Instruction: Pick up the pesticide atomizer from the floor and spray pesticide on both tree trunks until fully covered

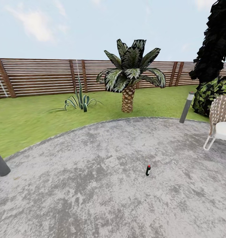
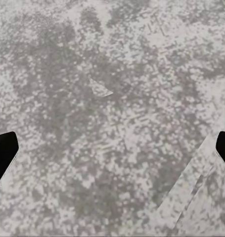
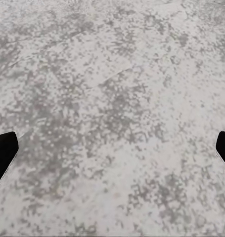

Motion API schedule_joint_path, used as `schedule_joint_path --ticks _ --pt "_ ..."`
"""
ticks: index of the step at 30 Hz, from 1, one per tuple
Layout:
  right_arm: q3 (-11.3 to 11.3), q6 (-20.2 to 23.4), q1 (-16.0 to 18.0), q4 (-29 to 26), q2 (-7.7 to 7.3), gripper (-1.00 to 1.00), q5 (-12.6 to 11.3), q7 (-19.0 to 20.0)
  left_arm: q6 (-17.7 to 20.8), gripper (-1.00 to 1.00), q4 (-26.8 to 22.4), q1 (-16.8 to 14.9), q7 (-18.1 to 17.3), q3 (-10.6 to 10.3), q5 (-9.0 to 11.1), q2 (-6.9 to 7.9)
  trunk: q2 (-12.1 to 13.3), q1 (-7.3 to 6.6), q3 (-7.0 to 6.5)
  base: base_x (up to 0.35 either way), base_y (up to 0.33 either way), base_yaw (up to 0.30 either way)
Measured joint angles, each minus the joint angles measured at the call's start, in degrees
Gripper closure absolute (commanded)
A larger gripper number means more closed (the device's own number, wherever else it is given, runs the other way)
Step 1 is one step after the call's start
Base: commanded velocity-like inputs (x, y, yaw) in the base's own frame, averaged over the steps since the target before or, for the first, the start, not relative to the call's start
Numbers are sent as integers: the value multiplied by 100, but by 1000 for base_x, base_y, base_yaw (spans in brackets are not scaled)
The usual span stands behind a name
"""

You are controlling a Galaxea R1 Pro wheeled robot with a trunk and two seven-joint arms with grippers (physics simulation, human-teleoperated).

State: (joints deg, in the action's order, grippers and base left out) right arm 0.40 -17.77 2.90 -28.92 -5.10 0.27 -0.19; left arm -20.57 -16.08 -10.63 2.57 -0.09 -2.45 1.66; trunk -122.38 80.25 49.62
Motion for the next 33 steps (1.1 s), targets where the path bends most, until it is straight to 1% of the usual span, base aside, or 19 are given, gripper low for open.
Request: schedule_joint_path --ticks 16,33 --pt "-18 1 0 -8 -9 -100 1 1 -4 -100 0 -2 -1 0 5 1 0 0 -1 338 0 -8" --pt "-22 1 0 -8 -9 -100 0 1 -1 -100 0 0 -2 0 6 1 0 0 -80 338 0 -202"
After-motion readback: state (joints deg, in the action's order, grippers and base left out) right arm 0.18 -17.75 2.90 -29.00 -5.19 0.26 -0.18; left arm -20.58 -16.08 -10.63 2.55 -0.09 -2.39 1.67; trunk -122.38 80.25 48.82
